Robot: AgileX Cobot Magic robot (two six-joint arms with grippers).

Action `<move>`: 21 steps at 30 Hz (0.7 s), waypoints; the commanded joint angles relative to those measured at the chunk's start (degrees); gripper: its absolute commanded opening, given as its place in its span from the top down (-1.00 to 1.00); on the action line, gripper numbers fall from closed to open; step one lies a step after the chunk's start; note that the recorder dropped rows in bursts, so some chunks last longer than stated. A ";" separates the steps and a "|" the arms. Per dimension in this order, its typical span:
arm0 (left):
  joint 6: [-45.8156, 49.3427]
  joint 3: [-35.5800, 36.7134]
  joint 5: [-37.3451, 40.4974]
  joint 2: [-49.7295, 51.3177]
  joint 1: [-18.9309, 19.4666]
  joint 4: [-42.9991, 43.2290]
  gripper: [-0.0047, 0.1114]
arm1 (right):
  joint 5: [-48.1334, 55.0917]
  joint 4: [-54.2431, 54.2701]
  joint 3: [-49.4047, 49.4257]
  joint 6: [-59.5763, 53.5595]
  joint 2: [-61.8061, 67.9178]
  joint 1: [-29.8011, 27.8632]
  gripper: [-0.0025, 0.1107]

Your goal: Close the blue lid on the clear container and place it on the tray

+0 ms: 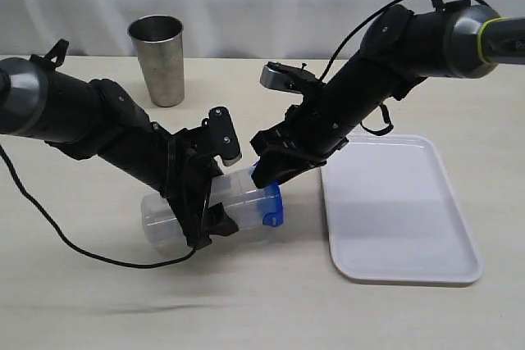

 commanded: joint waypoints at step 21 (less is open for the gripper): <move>27.17 0.56 3.53 -1.11 -0.57 -30.36 0.92 | -2.82 -12.81 2.57 1.92 -29.17 0.91 0.28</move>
